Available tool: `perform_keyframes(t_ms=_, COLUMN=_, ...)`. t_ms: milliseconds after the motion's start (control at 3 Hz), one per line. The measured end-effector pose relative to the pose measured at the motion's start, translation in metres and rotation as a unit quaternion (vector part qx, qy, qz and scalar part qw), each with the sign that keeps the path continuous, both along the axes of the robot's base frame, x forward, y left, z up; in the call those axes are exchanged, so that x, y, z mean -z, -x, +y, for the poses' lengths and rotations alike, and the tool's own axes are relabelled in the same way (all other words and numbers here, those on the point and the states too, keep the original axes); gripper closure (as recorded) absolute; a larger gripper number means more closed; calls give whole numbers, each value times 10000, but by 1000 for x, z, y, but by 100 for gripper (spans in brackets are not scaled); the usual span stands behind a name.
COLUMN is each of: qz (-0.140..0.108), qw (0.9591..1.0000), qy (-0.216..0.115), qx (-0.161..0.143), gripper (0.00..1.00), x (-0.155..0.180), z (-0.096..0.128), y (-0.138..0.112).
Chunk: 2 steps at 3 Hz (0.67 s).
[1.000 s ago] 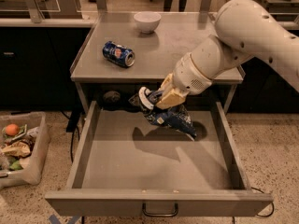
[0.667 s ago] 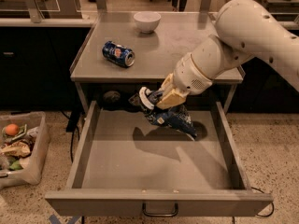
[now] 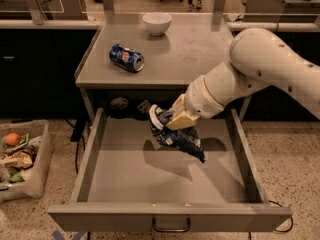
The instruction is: Place blue chip bag into top drawer
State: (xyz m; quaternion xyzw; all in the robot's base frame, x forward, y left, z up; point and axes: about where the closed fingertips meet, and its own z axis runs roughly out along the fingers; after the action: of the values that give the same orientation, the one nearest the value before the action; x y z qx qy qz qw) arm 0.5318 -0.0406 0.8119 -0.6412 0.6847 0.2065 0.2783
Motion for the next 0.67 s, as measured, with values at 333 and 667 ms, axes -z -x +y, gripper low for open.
perform_keyframes(t_ms=333, qz=112, qw=9990, qy=-366, qx=228, gripper=100, x=52, z=8, y=14)
perform_keyframes(t_ms=667, qz=112, qw=9985, qy=-434, qx=309, gripper=100, x=95, z=23, y=19)
